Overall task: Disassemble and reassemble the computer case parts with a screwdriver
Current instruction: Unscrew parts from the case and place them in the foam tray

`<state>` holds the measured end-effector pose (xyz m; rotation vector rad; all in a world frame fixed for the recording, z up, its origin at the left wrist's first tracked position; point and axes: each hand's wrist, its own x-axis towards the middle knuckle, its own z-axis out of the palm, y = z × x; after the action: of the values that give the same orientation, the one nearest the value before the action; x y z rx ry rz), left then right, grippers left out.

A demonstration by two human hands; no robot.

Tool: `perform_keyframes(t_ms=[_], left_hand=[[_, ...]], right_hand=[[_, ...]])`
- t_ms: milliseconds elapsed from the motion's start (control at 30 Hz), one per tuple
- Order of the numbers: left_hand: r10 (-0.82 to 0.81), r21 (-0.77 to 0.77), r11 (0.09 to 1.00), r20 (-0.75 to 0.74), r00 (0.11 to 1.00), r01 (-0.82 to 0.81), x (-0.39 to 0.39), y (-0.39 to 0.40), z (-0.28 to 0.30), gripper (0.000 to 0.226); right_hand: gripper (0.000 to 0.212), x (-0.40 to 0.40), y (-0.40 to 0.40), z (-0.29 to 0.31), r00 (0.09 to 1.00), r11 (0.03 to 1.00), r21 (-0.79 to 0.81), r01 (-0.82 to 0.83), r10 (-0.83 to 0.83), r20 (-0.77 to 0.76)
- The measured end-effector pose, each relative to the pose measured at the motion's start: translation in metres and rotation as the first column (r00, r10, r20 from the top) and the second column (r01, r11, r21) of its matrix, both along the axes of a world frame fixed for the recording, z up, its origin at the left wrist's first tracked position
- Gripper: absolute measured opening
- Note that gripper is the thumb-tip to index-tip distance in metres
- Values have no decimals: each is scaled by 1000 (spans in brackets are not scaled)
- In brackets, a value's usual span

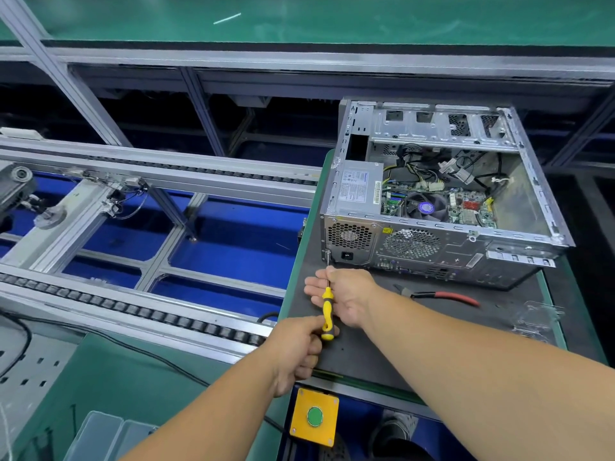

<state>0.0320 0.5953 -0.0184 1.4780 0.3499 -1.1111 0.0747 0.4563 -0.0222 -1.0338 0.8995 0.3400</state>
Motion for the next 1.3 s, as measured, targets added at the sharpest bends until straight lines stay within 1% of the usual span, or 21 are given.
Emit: perform_keyframes(t_ms=[133, 233, 333, 400, 467, 533, 567, 633, 700, 733, 800, 867, 900, 933, 1000, 1067, 1133, 1167, 1200, 1233, 1300], left_hand=[[-16, -17, 1000, 2, 1000, 16, 1, 0, 3, 40], [-106, 196, 979, 262, 959, 55, 1, -3, 4, 31], [-159, 388, 921, 456, 876, -35, -2, -6, 0, 39], [-131, 337, 941, 407, 904, -15, -3, -7, -1, 40], [-37, 129, 992, 171, 985, 15, -1, -6, 2, 35], [-3, -33, 999, 2, 1000, 3, 1, -1, 3, 37], [-21, -33, 999, 33, 999, 22, 2, 1, 2, 36], [-103, 159, 985, 240, 965, 66, 0, 0, -1, 30], [-148, 374, 927, 452, 880, -36, -3, -2, -5, 38], [-141, 400, 913, 493, 859, -80, -2, -3, -9, 42], [-83, 279, 960, 411, 908, -38, -2, -5, -8, 41], [29, 42, 999, 96, 995, -33, 1, -4, -4, 34], [57, -37, 998, -24, 998, -58, 2, -2, -3, 34], [48, -61, 997, -40, 998, -51, 4, 1, -2, 34], [-81, 117, 991, 182, 980, 60, 4, 0, -5, 31], [-230, 430, 903, 442, 867, 20, -2, -2, -8, 38], [-208, 466, 881, 529, 823, -77, -2, -4, -13, 45], [-163, 389, 920, 504, 848, -55, -2, -6, -12, 43], [-105, 274, 962, 400, 910, -9, -1, -7, -11, 39], [-46, 131, 991, 227, 973, 16, 0, -6, -7, 36], [29, -70, 997, -39, 999, -32, 3, -1, -3, 40]], right_hand=[[34, 0, 1, 3, 1000, 999, 42, 24, -24, -9], [35, -2, 2, 3, 1000, 999, 39, 25, -25, -1], [35, 0, 2, 5, 1000, 1000, 21, 20, -20, -15], [35, 2, 2, 6, 999, 999, 32, 22, -21, -31], [37, 2, 2, 7, 999, 997, 67, 32, -29, -34], [37, 1, 2, 7, 999, 996, 76, 38, -36, -37], [37, 1, 2, 7, 999, 997, 65, 37, -34, -38], [35, 1, 4, 7, 999, 999, 45, 24, -22, -25], [34, 1, 6, 8, 1000, 999, 41, 21, -21, -9], [34, 1, 6, 8, 1000, 999, 46, 25, -24, -9], [34, 1, 6, 9, 999, 998, 59, 33, -32, -15], [34, 0, 5, 11, 999, 996, 82, 47, -45, -18], [34, 0, 5, 11, 998, 994, 94, 55, -54, -20], [34, 1, 5, 11, 998, 993, 100, 61, -59, -22], [34, 1, 6, 10, 998, 994, 99, 57, -55, -17], [34, 1, 7, 11, 999, 994, 93, 50, -49, -12], [34, 1, 6, 11, 999, 994, 101, 52, -51, -18], [34, 1, 6, 12, 998, 993, 108, 53, -51, -21], [34, 1, 5, 12, 998, 992, 113, 55, -52, -23], [33, 1, 5, 13, 998, 992, 117, 56, -54, -23], [34, 0, 3, 12, 998, 992, 113, 53, -51, -21]])
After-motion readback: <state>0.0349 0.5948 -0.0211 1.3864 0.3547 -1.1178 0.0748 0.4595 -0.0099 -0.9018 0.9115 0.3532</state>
